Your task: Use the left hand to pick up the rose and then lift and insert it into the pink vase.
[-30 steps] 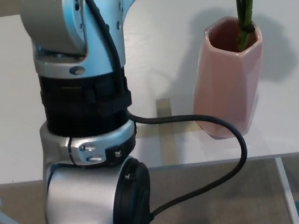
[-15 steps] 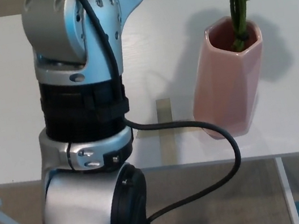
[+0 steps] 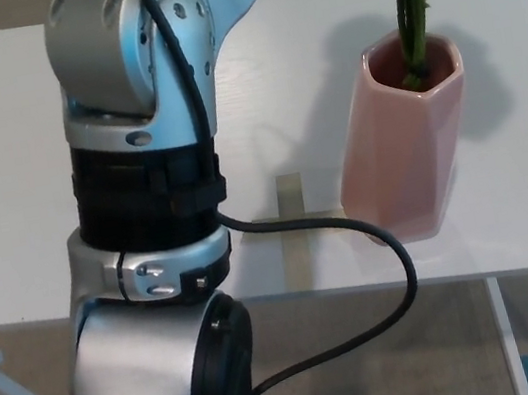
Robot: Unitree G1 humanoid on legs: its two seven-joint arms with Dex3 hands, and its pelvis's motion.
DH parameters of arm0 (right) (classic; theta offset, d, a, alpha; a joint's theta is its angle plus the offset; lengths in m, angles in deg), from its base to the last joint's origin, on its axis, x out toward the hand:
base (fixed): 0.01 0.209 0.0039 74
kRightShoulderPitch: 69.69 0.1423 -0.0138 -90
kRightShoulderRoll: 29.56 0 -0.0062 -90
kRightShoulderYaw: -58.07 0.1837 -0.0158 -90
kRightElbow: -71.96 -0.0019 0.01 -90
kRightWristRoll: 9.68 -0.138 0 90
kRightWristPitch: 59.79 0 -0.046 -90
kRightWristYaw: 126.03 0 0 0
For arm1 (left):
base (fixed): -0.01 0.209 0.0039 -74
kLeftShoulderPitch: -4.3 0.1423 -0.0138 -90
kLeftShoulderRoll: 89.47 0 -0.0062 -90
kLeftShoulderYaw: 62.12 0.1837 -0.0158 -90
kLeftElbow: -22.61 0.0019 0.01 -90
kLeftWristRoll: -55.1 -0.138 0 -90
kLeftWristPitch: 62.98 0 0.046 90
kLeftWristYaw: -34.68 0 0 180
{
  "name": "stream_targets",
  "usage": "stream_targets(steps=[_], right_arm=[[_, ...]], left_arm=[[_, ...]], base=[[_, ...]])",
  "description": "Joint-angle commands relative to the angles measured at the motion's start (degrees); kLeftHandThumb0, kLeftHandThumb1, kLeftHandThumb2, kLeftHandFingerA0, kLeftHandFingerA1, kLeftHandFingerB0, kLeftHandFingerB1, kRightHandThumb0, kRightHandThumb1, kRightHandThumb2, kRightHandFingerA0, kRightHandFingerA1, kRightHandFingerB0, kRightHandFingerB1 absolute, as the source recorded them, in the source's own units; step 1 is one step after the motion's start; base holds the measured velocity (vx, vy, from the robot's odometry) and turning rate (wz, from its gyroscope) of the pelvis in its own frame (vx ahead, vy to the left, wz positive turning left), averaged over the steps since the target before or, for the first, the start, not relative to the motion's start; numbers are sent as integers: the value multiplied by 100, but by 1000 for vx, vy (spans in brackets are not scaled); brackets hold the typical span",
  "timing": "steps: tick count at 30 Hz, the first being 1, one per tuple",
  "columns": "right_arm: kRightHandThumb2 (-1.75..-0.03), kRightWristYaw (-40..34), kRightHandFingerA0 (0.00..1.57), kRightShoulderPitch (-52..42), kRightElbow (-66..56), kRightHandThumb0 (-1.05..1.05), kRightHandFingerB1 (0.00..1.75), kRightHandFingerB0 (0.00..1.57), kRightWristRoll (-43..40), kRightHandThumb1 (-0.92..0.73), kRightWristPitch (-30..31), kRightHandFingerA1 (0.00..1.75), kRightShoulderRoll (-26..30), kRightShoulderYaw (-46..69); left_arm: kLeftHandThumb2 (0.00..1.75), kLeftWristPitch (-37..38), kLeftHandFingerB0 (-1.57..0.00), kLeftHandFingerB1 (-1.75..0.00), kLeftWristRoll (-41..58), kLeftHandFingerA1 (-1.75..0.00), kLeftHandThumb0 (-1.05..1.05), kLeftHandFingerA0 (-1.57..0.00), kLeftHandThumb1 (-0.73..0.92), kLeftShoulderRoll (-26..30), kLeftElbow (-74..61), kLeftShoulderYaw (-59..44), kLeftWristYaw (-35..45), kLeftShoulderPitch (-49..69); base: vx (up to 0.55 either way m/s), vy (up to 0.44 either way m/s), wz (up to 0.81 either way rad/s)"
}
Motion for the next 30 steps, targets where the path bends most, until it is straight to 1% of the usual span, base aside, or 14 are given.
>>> stream_targets(steps=[1, 2, 8, 12, 22, 30], right_arm=[[-59, 9, 59, 4, 23, -34, 39, 55, 9, -66, 74, 41, 9, -10], [-59, 8, 59, -3, 13, -34, 39, 55, 11, -66, 61, 41, 14, -14], [-59, 12, 59, -36, -19, -34, 39, 55, 23, -66, 26, 41, 10, -37], [-59, 15, 59, -20, -20, -34, 39, 55, 3, -66, 28, 41, 5, -30], [-59, 25, 59, 10, -33, -34, 39, 54, 5, -66, 41, 41, 11, -36], [-59, 39, 57, 60, -14, -34, 38, 52, 7, -66, 73, 41, 13, -37]], left_arm=[[63, 365, -79, -74, -104, -145, -21, -105, 77, 123, 93, 162, 145, 107], [63, 438, -77, -79, -120, -144, -20, -105, 77, 142, 123, 202, 184, 144], [62, 546, -79, -85, -200, -143, -20, -106, 77, 175, 176, 379, 143, 229], [63, 684, -79, -84, -355, -138, -20, -108, 78, 253, 246, 616, 194, 307], [63, 969, -80, -82, -482, -138, -21, -105, 80, 307, 380, 863, 302, 492], [66, 881, -78, -79, -497, -141, -22, -102, 79, 203, 277, 914, 255, 587]], base=[[0, 0, 0], [0, 0, 0], [0, 0, 0], [0, 0, 0], [0, 0, 0], [0, 0, 0]])
